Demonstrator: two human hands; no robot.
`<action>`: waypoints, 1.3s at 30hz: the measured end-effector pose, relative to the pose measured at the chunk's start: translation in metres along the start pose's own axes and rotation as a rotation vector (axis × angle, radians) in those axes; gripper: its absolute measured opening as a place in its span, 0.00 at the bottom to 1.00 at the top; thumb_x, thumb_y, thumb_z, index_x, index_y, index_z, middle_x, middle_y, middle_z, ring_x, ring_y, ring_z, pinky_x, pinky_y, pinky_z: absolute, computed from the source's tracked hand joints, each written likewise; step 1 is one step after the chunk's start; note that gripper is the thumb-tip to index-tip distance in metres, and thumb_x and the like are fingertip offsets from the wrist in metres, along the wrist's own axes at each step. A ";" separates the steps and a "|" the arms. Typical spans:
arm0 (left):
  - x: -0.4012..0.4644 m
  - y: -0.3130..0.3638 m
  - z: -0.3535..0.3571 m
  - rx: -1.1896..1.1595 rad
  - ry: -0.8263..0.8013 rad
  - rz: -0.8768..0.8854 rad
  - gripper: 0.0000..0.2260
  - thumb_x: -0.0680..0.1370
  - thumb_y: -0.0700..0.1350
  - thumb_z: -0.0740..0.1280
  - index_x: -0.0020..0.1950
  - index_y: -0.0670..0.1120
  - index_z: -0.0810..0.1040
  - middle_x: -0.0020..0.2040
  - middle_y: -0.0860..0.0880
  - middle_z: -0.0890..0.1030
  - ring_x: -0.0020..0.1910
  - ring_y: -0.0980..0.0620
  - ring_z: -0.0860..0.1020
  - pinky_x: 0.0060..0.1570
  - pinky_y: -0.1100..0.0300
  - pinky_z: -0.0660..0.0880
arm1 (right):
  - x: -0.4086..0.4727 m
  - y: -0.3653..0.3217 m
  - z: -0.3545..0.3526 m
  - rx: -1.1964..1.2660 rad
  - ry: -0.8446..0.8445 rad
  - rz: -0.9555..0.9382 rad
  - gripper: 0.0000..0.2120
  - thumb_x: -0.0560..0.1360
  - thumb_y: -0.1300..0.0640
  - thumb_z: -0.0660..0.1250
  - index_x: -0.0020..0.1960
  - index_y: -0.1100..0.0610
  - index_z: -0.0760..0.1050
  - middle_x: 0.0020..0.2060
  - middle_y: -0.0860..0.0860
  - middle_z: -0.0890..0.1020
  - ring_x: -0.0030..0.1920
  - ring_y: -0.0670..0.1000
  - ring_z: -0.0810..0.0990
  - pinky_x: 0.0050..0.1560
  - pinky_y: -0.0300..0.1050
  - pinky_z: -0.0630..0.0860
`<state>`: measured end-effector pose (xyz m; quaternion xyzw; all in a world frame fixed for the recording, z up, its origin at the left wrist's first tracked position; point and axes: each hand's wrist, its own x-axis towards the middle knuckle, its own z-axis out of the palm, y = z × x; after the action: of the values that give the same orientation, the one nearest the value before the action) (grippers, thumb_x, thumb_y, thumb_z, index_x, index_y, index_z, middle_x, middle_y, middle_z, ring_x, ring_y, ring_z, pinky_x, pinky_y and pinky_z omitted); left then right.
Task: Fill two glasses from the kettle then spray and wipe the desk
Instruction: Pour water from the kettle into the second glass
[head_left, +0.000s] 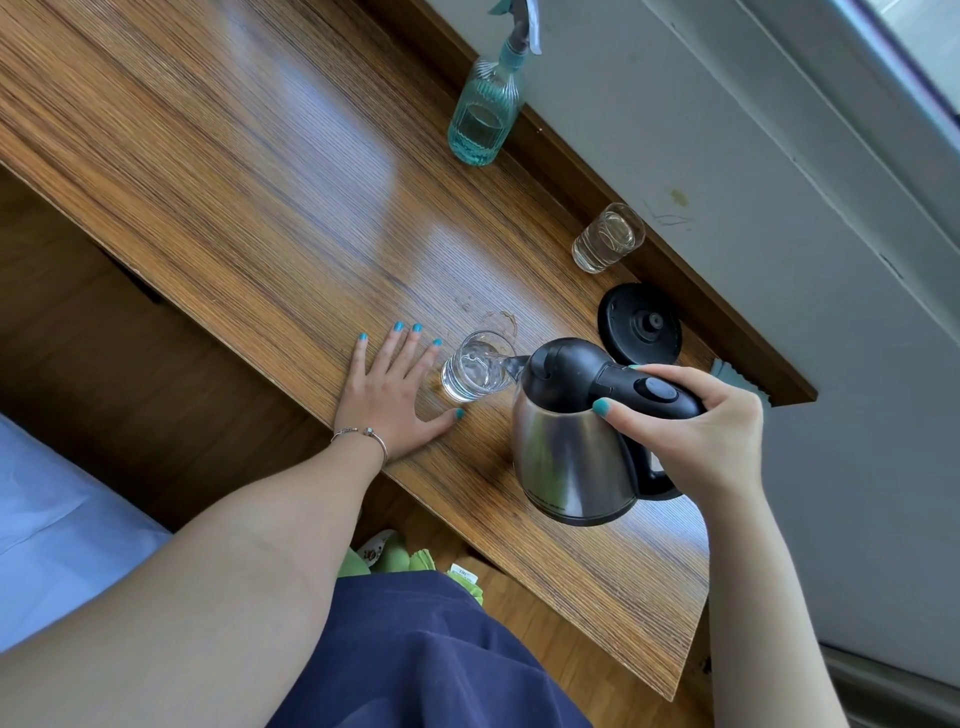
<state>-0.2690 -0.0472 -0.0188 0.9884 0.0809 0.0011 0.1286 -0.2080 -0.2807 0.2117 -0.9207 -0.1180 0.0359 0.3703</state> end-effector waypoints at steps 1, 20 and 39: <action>0.000 0.000 0.000 0.002 -0.001 -0.001 0.42 0.73 0.76 0.46 0.81 0.53 0.51 0.81 0.48 0.53 0.80 0.47 0.48 0.75 0.40 0.42 | 0.000 0.000 -0.001 0.000 0.000 0.001 0.17 0.58 0.52 0.82 0.40 0.37 0.80 0.37 0.31 0.83 0.41 0.37 0.83 0.39 0.29 0.78; 0.001 0.001 0.002 0.020 -0.006 -0.004 0.42 0.73 0.76 0.44 0.81 0.54 0.50 0.81 0.48 0.52 0.80 0.48 0.47 0.75 0.40 0.42 | 0.001 -0.001 0.000 -0.013 -0.006 -0.005 0.17 0.58 0.52 0.83 0.39 0.36 0.80 0.38 0.31 0.83 0.43 0.38 0.83 0.40 0.33 0.79; 0.001 0.000 0.001 0.021 -0.020 -0.007 0.42 0.73 0.76 0.43 0.81 0.53 0.49 0.81 0.48 0.50 0.80 0.48 0.45 0.75 0.41 0.39 | -0.002 0.000 0.001 -0.011 0.025 0.020 0.16 0.57 0.49 0.82 0.40 0.36 0.80 0.39 0.31 0.83 0.43 0.37 0.83 0.41 0.34 0.79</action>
<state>-0.2676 -0.0473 -0.0202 0.9893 0.0831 -0.0101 0.1191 -0.2100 -0.2804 0.2109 -0.9243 -0.1045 0.0275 0.3662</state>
